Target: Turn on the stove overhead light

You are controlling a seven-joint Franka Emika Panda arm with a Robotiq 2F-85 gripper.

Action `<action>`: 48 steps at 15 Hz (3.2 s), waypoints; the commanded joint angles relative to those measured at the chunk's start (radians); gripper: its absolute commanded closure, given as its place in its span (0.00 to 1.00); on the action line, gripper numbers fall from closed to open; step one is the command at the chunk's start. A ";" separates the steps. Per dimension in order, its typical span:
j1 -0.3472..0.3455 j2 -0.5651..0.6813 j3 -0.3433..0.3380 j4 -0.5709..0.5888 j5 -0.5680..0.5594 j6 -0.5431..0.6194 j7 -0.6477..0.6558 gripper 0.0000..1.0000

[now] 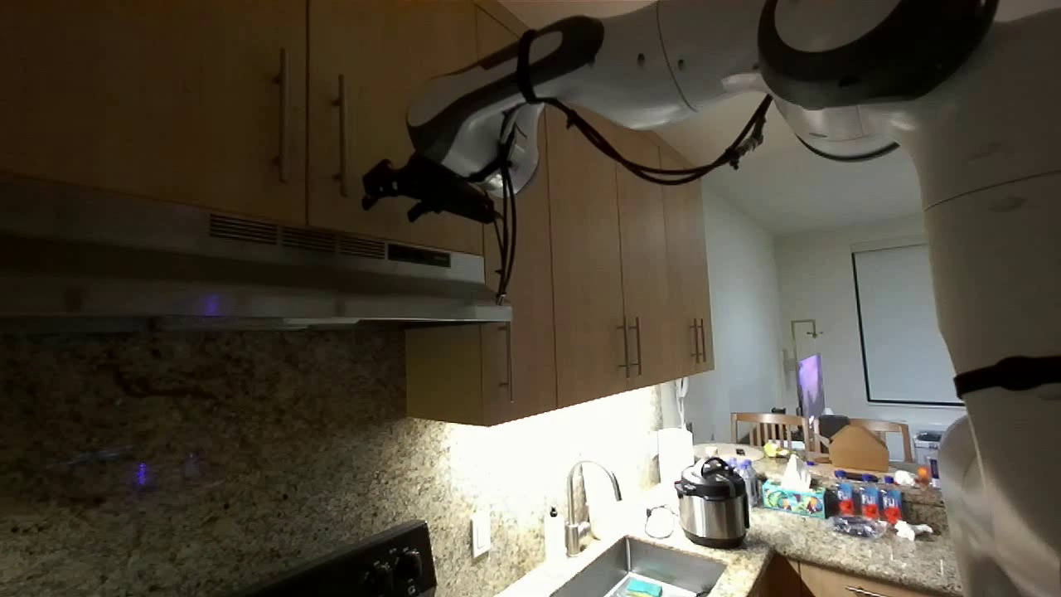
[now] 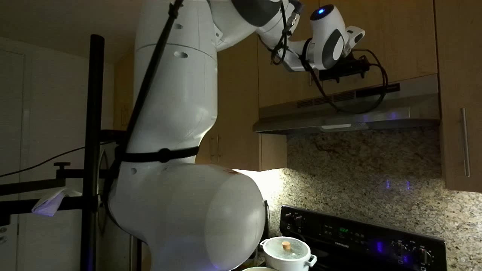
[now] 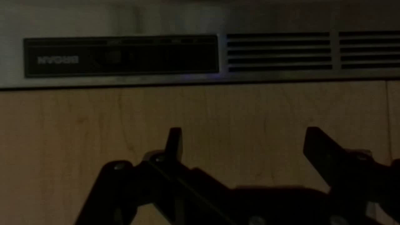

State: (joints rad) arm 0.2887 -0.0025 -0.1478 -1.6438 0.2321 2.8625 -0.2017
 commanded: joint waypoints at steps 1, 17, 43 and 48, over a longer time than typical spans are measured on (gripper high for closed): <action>-0.010 -0.111 -0.010 -0.149 -0.071 0.078 -0.002 0.00; 0.126 -0.211 -0.117 -0.340 0.139 0.009 -0.220 0.00; 0.176 0.055 -0.276 0.051 0.305 -0.208 -0.489 0.00; 0.174 0.054 -0.299 0.050 0.299 -0.209 -0.473 0.00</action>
State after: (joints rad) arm 0.4726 0.0467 -0.4384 -1.6070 0.5266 2.6703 -0.6779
